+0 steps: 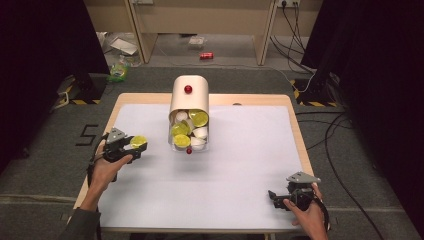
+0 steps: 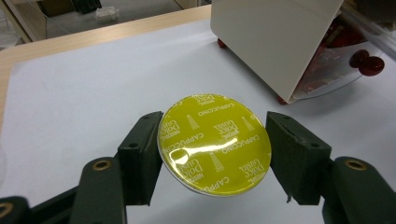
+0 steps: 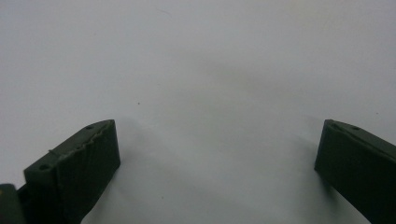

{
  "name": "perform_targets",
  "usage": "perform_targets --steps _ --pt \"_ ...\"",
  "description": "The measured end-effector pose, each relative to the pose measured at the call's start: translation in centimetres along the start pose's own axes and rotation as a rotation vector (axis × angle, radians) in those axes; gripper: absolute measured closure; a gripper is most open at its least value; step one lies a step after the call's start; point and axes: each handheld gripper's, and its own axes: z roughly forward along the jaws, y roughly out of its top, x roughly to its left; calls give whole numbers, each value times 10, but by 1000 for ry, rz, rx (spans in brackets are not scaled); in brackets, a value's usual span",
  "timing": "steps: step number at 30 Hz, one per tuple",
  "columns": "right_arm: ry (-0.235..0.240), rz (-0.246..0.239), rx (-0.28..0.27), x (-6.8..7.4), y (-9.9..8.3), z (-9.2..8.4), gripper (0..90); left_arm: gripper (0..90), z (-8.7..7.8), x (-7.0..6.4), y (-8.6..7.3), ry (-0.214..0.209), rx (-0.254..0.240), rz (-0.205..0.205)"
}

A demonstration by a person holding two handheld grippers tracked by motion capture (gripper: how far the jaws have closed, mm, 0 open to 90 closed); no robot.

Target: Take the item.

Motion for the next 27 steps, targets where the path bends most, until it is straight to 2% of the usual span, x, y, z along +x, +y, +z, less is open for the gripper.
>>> perform_targets --steps 4,17,27 --pt "1 0 0 0 0 0 3 384 6 4 -9 0 16 -16" --pt "0 0 0 0 0 0 3 384 11 7 -23 -2 33 -27" --pt "0 0 0 0 0 0 3 383 13 7 -26 1 43 -23"
